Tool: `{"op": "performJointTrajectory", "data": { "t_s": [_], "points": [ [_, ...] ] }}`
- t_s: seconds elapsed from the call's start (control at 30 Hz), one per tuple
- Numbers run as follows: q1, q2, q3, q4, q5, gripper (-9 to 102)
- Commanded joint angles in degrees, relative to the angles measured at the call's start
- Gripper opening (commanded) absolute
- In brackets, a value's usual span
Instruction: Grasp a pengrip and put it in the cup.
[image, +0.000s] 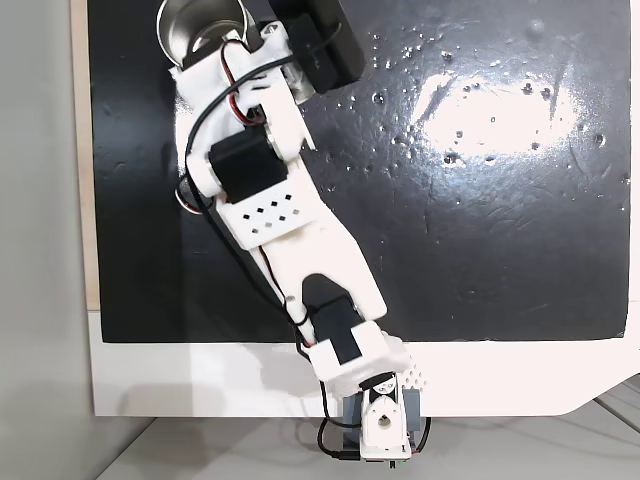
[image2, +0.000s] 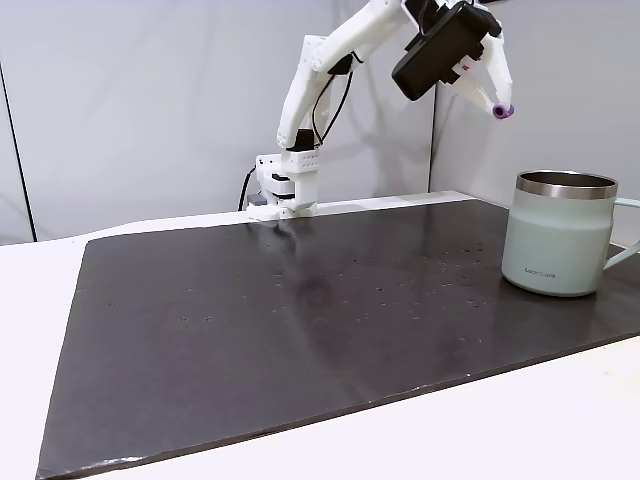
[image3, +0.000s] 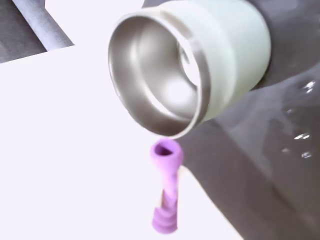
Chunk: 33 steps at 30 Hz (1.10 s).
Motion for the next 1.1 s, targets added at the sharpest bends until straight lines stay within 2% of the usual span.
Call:
{"op": "performJointTrajectory", "data": {
  "t_s": [0.0,0.53,0.93,1.07],
  "points": [
    [-0.18,-7.12,-18.11,4.13,2.55,0],
    [1.76,-23.99,-36.47,-6.15,5.27,0],
    [-1.85,-32.26,-43.59,-6.15,4.75,0],
    [-1.67,-32.26,-43.59,-5.45,2.55,12]
  ]
}}
